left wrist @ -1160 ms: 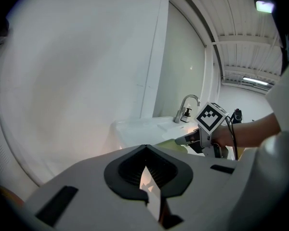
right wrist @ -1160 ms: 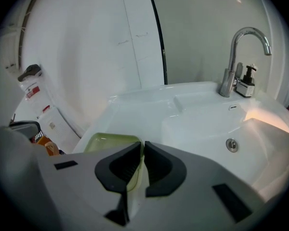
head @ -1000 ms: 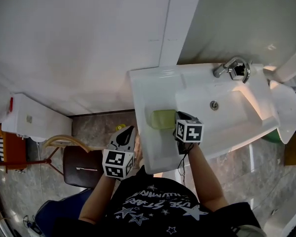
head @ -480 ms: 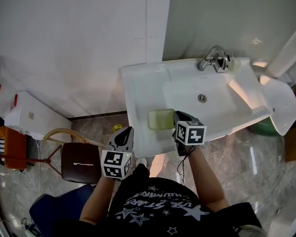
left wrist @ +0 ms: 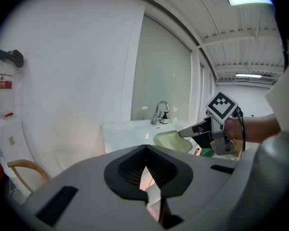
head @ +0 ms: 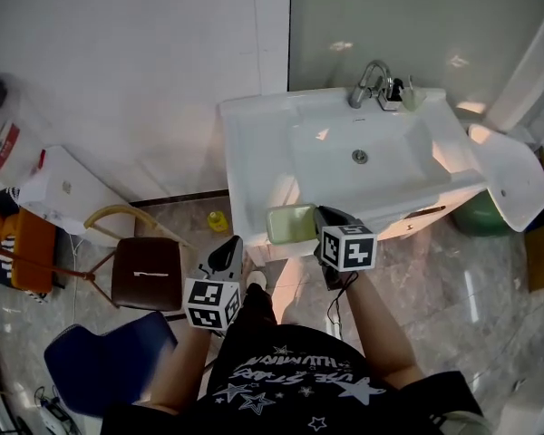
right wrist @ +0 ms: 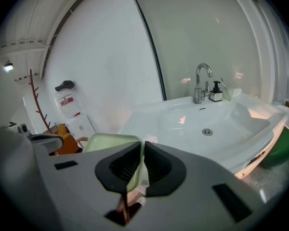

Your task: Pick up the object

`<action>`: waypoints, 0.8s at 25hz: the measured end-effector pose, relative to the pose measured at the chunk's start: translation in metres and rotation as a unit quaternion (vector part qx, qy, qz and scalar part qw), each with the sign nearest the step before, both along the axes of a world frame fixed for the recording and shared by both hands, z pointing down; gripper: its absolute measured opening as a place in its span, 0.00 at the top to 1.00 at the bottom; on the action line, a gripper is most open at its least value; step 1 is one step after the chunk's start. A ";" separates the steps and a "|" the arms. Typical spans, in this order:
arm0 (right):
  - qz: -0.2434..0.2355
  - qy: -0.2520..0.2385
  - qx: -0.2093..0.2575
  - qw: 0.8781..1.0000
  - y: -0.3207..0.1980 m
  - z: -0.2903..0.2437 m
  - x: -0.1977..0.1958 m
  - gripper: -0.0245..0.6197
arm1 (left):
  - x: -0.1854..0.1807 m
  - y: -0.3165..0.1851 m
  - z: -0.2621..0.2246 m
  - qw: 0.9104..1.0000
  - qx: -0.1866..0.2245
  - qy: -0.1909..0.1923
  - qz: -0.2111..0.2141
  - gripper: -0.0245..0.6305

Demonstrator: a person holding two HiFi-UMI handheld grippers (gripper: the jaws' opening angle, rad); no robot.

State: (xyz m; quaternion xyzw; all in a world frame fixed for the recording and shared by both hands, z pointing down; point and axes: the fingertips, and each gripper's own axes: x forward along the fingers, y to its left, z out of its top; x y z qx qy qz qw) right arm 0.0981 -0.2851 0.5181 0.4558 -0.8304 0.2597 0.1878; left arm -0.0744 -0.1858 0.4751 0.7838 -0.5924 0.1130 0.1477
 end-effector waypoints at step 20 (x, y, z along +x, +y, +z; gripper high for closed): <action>0.009 -0.016 -0.023 1.000 0.116 0.023 0.056 0.91 | 0.044 0.113 0.011 1.000 -0.016 -0.004 -0.010 0.94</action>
